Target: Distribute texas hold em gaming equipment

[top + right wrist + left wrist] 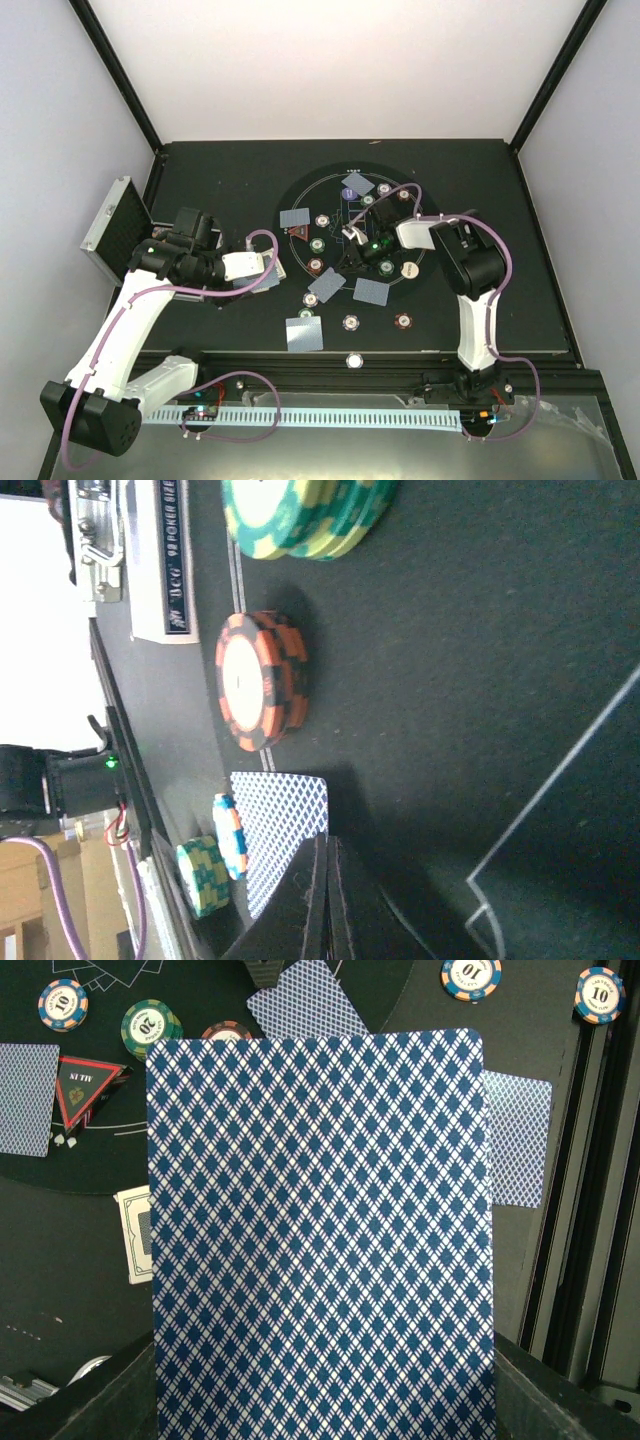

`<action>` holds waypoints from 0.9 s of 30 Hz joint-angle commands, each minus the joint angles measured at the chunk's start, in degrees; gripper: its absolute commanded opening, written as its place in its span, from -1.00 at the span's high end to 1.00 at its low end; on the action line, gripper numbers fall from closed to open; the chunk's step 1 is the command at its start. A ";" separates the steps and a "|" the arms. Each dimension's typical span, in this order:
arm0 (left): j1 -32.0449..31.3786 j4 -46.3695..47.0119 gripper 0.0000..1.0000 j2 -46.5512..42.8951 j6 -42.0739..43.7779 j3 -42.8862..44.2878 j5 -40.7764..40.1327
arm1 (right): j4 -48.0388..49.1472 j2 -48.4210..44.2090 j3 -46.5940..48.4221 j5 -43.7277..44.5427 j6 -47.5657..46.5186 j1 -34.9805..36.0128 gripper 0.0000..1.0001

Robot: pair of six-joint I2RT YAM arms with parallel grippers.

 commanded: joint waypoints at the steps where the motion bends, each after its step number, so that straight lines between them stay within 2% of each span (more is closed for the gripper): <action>1: -0.21 -1.34 0.97 -0.26 0.47 2.69 -0.34 | 7.52 -4.55 -2.46 -3.98 5.12 0.31 0.98; 9: -0.21 -1.20 0.97 -0.39 0.28 2.60 -0.27 | 10.17 -11.91 -4.02 -6.05 8.17 0.19 0.98; 15: -0.21 -1.25 0.97 -0.52 0.03 2.51 0.01 | 14.42 -13.31 -2.58 -6.87 13.33 0.02 0.98; 21: -0.21 -1.55 0.97 -0.86 0.10 2.54 0.31 | 14.84 -6.04 8.82 -2.35 20.28 -0.17 0.98; 27: -0.21 -1.57 0.97 -0.52 -0.75 2.59 0.51 | 16.21 8.66 25.96 1.51 29.46 -0.35 0.98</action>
